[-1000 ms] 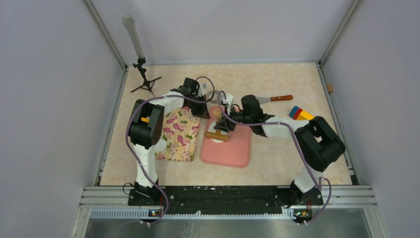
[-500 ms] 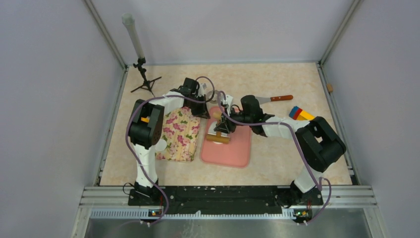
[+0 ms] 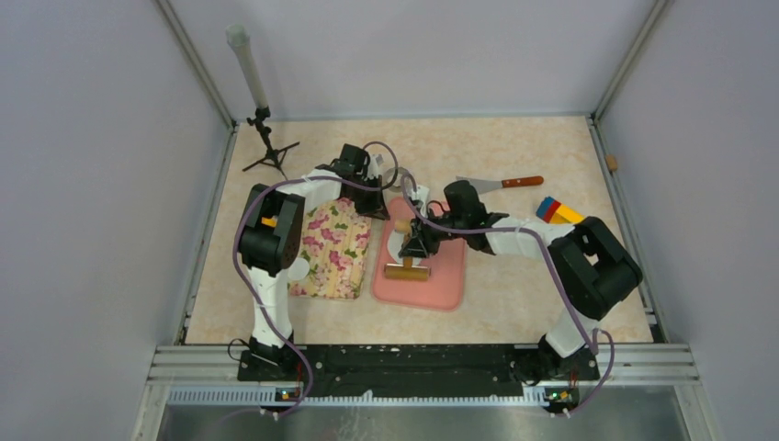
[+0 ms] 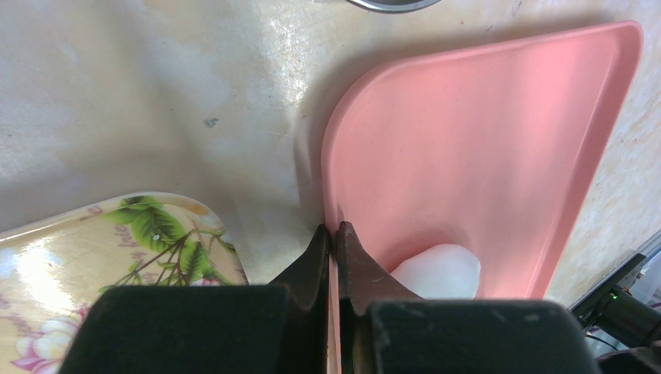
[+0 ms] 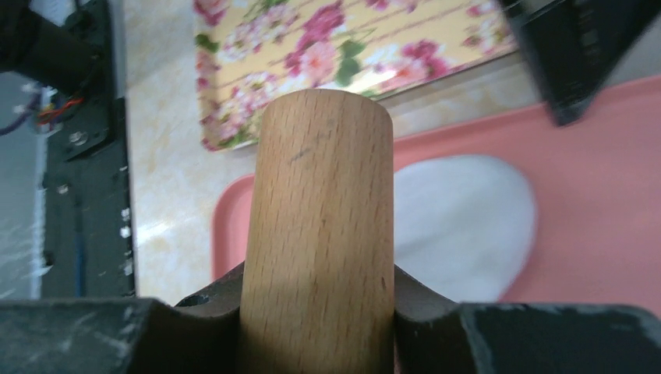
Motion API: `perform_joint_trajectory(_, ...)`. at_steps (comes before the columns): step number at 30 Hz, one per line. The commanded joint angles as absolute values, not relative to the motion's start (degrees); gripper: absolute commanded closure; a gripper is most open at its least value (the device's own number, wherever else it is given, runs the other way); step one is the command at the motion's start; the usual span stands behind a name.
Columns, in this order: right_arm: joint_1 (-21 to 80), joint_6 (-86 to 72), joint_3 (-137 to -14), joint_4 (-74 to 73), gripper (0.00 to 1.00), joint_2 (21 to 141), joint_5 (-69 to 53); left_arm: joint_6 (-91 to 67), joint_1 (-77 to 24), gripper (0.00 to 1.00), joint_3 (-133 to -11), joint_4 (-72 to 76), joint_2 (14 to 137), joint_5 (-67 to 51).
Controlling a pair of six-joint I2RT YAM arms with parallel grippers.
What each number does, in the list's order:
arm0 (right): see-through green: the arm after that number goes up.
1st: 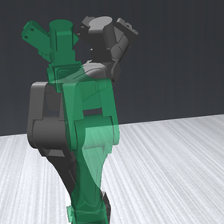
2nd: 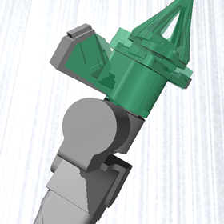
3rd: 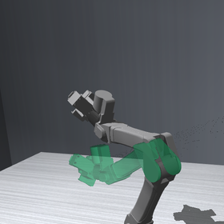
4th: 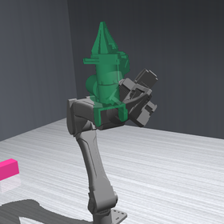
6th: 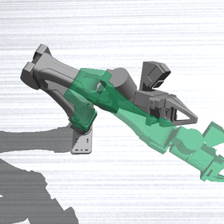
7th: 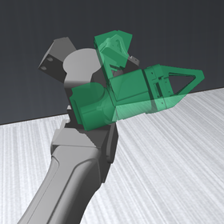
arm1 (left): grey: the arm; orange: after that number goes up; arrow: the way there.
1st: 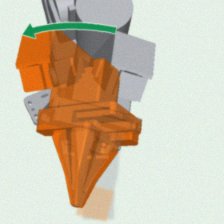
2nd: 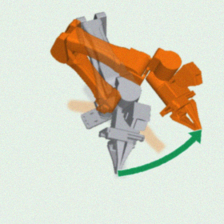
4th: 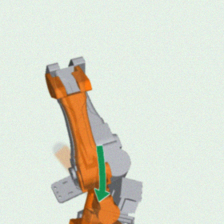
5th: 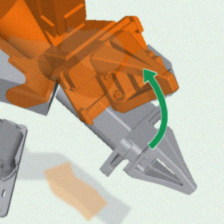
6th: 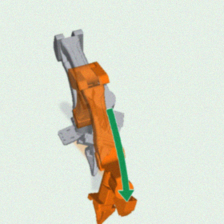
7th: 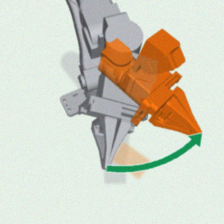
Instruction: Roll out the dumpling wrappers from the dough
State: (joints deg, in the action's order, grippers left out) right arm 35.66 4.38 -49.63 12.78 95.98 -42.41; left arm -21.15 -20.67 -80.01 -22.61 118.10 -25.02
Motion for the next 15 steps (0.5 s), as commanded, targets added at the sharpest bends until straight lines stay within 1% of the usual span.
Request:
perform_joint_trajectory(1, 36.91, 8.22, -47.83, -3.64, 1.0, 97.63, -40.55, -20.12, -20.94, 1.0, -77.41, -27.81, 118.99, -23.03)
perform_joint_trajectory(8, 35.59, 4.75, -53.35, -0.71, 1.0, 91.85, -42.85, -20.13, -20.94, 1.0, -77.49, -27.86, 119.03, -22.31)
perform_joint_trajectory(13, 32.64, -4.99, -53.75, 9.39, 1.0, 87.01, -40.82, -20.21, -20.93, 1.0, -77.05, -27.43, 118.57, -22.24)
perform_joint_trajectory(15, 31.76, -7.74, -54.91, 10.75, 1.0, 86.83, -39.49, -20.3, -20.94, 1.0, -77.02, -27.35, 118.63, -22.32)
